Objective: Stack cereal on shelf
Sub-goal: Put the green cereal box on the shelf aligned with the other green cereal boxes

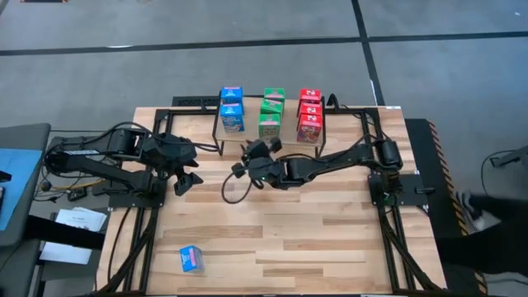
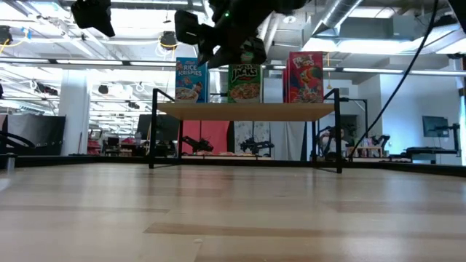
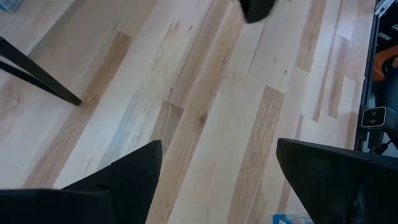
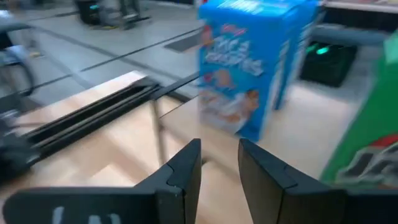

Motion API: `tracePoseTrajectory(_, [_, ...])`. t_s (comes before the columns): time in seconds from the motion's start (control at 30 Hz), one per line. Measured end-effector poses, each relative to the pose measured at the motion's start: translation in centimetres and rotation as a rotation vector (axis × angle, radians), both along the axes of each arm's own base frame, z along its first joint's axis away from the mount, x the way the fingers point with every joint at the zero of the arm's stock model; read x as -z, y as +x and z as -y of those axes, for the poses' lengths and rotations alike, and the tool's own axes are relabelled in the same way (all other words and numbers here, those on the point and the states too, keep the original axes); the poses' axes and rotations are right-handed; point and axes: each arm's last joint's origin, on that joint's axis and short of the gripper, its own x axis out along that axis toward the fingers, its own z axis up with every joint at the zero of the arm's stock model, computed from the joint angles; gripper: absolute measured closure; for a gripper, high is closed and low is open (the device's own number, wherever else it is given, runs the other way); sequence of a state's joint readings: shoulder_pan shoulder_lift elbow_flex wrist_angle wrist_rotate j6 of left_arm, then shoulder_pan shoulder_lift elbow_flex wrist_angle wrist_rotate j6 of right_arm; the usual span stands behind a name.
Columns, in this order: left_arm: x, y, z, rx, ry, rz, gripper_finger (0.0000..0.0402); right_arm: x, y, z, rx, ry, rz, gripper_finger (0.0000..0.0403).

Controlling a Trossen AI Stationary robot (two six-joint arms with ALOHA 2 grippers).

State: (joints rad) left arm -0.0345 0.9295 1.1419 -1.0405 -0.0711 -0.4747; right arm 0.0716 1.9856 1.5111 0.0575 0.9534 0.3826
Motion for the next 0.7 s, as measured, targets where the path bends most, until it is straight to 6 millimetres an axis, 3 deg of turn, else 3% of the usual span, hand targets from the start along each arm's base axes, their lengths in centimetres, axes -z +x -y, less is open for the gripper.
tracePoseTrajectory(0.5, [0.0,0.0,0.0,0.0,-0.001,0.001,0.0097,0.4,0.4,3.2,0.183,-0.047,-0.009,0.0271])
tracePoseTrajectory(0.7, [0.0,0.0,0.0,-0.001,0.001,0.0,0.0097,0.6,0.2,3.5,0.209,-0.058,-0.034,0.0271])
